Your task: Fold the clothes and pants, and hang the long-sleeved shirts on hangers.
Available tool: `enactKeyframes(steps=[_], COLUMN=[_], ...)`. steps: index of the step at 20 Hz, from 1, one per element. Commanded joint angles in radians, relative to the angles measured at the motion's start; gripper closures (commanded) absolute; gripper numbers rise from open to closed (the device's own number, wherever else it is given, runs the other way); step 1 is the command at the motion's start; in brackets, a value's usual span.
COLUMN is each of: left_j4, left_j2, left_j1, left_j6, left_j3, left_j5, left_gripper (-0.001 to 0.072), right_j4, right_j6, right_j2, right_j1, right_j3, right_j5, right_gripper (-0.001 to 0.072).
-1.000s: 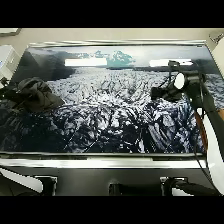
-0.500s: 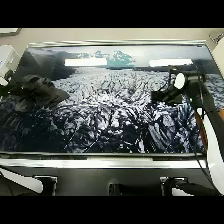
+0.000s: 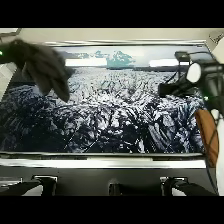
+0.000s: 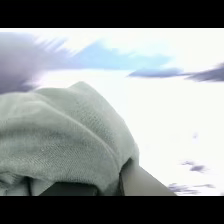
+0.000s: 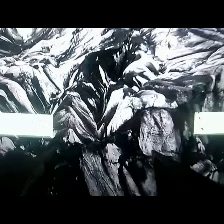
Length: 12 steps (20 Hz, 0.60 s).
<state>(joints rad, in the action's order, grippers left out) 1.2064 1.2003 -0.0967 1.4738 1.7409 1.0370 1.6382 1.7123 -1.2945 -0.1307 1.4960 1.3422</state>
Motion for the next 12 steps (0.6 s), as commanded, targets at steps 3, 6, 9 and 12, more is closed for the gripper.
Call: enactKeyframes(steps=[3, 6, 9, 12], left_j4=[0.014, 0.094, 0.096, 0.095], left_j2=[-0.115, -0.044, 0.031, 0.135], left_j1=[-0.424, -0.576, -0.636, -0.634], left_j6=[0.11, 0.223, 0.246, 0.32], left_j3=[0.002, -0.018, -0.175, -0.398], left_j5=[-0.23, -0.241, -0.241, -0.255], left_gripper=[0.0681, 0.0681, 0.068, 0.0681], right_j4=[0.073, 0.119, 0.153, 0.101], right_j6=[-0.008, -0.008, -0.006, 0.002], right_j2=[0.171, 0.255, 0.302, 0.296], right_j1=[0.001, 0.001, 0.001, 0.0], right_j3=[0.017, 0.017, 0.017, 0.009], right_j5=[0.01, 0.02, 0.064, 0.182], right_gripper=[0.0028, 0.0028, 0.0033, 0.0043])
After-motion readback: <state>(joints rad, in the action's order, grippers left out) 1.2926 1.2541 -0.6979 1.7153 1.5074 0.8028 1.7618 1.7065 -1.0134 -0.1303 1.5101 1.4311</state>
